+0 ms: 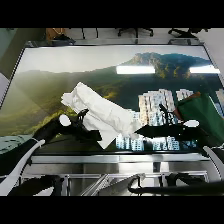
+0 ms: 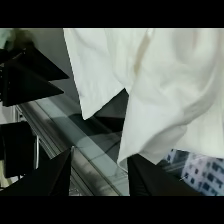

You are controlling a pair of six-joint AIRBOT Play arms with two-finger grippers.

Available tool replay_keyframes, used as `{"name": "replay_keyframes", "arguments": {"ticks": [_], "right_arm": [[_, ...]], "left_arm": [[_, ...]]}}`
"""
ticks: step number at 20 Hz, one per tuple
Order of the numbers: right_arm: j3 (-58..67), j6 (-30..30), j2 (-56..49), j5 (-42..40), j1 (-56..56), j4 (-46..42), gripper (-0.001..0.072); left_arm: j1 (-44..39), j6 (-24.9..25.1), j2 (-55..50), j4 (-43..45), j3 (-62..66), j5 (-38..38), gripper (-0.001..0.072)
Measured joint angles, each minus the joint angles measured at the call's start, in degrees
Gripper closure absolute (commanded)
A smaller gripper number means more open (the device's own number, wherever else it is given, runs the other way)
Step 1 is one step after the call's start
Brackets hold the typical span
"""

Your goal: Fold the shirts.

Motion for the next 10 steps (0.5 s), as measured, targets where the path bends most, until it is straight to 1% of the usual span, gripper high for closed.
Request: {"name": "replay_keyframes", "arguments": {"ticks": [3,4,5,6,7,9,10], "right_arm": [[0.0,0.3,0.0,0.6,0.0,-0.5,0.0325],[0.0,0.3,0.0,0.7,0.0,-0.6,0.0326],[0.0,0.3,0.0,0.8,0.0,-0.6,0.0326],[0.0,0.3,0.0,0.8,0.0,-0.7,0.0325],[0.0,0.3,0.0,0.8,0.0,-1.0,0.0326],[0.0,0.3,-0.2,0.2,0.0,-1.4,0.0327],[0.0,0.3,-0.5,-0.1,0.0,-1.7,0.0327]], "left_arm": [[-5.1,-0.2,1.0,-4.9,-3.8,9.9,0.0042],[-6.3,-0.4,1.1,-5.7,-4.4,12.2,0.0055],[-7.2,-0.6,1.1,-6.2,-4.9,14.3,0.0182],[-7.9,-0.7,1.0,-6.2,-5.2,16.3,0.0333],[-8.3,-0.8,0.7,-6.3,-5.5,17.6,0.0438],[-8.9,-1.0,-0.4,-6.5,-5.8,19.5,0.0687],[-9.0,-1.1,-0.9,-7.0,-5.9,19.8,0.0692]]}}
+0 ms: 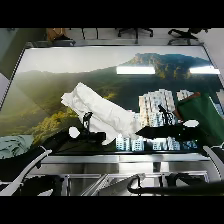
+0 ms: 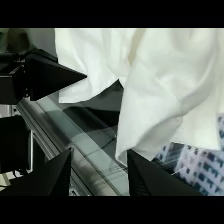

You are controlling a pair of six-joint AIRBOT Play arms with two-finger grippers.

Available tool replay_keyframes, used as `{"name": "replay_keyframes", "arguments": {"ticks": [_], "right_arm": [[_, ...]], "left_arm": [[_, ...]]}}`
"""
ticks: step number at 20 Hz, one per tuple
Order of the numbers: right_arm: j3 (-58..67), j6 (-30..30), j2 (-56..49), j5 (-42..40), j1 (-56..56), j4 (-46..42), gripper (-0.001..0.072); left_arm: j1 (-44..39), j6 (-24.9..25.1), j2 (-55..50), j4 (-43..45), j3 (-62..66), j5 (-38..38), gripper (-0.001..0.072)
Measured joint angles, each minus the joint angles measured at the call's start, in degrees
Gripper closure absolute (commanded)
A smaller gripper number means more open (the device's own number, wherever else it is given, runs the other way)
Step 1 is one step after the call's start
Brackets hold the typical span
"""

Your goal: Fold the shirts.

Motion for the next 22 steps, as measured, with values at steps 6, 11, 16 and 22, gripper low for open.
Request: {"name": "replay_keyframes", "arguments": {"ticks": [6,11,16,22], "right_arm": [[0.0,-0.9,-2.4,-0.8,0.0,2.2,0.0700],[6.0,-4.9,-3.0,3.3,-2.8,19.6,0.0701],[21.9,-4.9,-2.9,7.4,-12.6,39.2,0.0700],[36.6,1.3,-2.6,8.2,-21.9,53.3,0.0700]], "left_arm": [[0.0,0.9,2.5,1.4,-0.4,-0.8,0.0693],[7.6,4.7,11.9,1.0,4.9,-8.3,0.0695],[23.1,7.7,22.1,0.8,22.1,-22.7,0.0696],[38.3,8.6,26.5,0.5,43.3,-35.5,0.0696]]}}
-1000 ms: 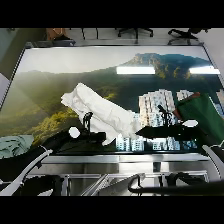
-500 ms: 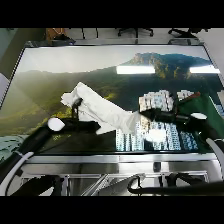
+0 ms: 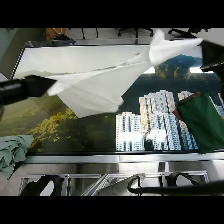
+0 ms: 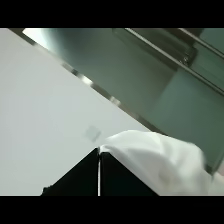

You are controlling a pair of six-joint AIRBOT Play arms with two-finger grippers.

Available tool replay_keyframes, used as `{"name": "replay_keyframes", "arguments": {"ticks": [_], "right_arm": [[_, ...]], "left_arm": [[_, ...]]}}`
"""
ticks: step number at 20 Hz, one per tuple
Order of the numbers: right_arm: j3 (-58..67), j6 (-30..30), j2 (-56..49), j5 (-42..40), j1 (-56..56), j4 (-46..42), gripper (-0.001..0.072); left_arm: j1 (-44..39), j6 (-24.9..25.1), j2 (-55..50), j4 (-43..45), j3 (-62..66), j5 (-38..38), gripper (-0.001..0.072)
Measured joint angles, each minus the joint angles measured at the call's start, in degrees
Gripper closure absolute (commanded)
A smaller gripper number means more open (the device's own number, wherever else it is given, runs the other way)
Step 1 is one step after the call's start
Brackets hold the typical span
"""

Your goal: Fold the shirts.

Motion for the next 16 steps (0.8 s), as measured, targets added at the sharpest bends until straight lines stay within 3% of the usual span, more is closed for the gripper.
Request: {"name": "replay_keyframes", "arguments": {"ticks": [5,11,16], "right_arm": [[5.2,1.0,2.1,0.1,-1.6,5.6,0.0701],[14.0,-4.5,4.7,0.0,-1.9,8.4,0.0701],[28.0,-9.0,5.2,-4.8,-1.9,3.7,0.0702]], "left_arm": [[3.2,0.1,-2.7,-2.5,15.1,-3.2,0.0696],[1.9,-1.5,-11.7,-8.3,38.1,-5.2,0.0696],[3.0,-2.4,-12.0,-9.2,46.0,-2.9,0.0696]]}}
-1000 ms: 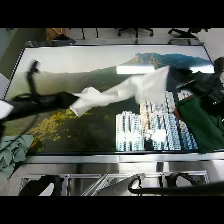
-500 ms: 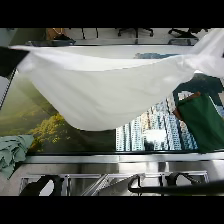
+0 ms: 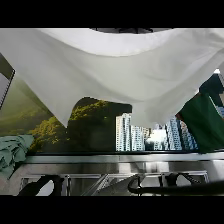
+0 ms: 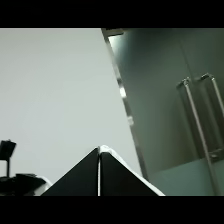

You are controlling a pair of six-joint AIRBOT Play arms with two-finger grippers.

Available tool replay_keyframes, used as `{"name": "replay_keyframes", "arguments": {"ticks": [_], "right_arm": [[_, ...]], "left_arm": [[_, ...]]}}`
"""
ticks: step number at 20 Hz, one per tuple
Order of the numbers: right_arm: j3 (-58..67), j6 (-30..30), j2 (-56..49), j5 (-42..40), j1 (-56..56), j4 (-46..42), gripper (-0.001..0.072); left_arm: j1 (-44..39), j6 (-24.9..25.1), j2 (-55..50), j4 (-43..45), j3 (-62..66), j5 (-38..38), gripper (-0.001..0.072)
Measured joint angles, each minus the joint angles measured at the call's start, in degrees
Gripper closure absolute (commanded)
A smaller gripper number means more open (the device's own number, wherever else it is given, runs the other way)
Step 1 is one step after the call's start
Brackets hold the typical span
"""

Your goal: Fold the shirts.

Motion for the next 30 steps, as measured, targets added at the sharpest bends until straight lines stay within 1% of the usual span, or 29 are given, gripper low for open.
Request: {"name": "replay_keyframes", "arguments": {"ticks": [3,6,9,11,13,15,17,19,21,22,23,24,25,26,28,30], "right_arm": [[8.2,-0.3,0.1,-4.5,0.0,-11.2,0.0702],[12.1,1.8,-0.4,-8.2,0.0,-23.6,0.0701],[13.3,3.4,-3.6,-8.8,0.2,-31.1,0.0701],[12.7,4.2,-7.8,-8.2,2.0,-34.0,0.0702],[11.1,4.6,-13.3,-7.6,6.4,-37.8,0.0701],[9.5,4.9,-20.3,-8.6,12.0,-43.2,0.0701],[8.5,5.7,-29.0,-11.2,17.2,-49.3,0.0701],[8.0,6.6,-37.3,-14.0,20.2,-52.4,0.0701],[7.8,7.3,-44.2,-16.5,21.7,-53.1,0.0692],[7.7,7.3,-46.6,-17.1,22.1,-53.2,0.0598],[7.7,7.5,-48.2,-17.7,22.2,-53.0,0.0450],[7.7,7.5,-49.4,-17.9,21.9,-52.9,0.0436],[7.8,7.5,-49.9,-17.3,21.3,-52.9,0.0436],[7.8,7.7,-49.9,-15.3,20.2,-52.9,0.0437],[7.9,8.7,-49.0,-9.7,17.1,-53.5,0.0439],[7.6,10.5,-47.5,-3.0,13.5,-55.0,0.0443]], "left_arm": [[4.7,2.5,5.4,-0.2,-4.1,3.3,0.0696],[12.4,4.1,9.5,-0.2,-7.0,4.2,0.0696],[17.1,5.6,9.7,-1.5,-11.0,3.3,0.0696],[15.6,7.4,7.3,-2.3,-15.3,2.7,0.0696],[10.8,9.6,3.3,-1.1,-20.0,3.1,0.0696],[5.2,10.9,-1.9,3.5,-24.6,5.4,0.0696],[0.6,10.9,-8.4,10.6,-29.0,9.2,0.0696],[-2.1,10.9,-16.0,15.2,-32.0,13.2,0.0696],[-3.1,10.9,-23.1,18.1,-33.0,15.9,0.0695],[-3.4,10.9,-26.5,19.0,-32.6,17.0,0.0688],[-3.4,10.8,-29.3,19.5,-31.7,17.8,0.0686],[-3.2,10.4,-32.1,20.0,-30.3,17.9,0.0460],[-2.8,9.7,-34.2,20.3,-28.7,17.4,-0.0003],[-2.0,8.7,-36.0,20.8,-26.8,15.8,0.0020],[0.0,7.2,-38.4,21.1,-23.1,10.7,0.0020],[2.7,5.6,-39.7,21.9,-20.3,3.8,0.0021]]}}
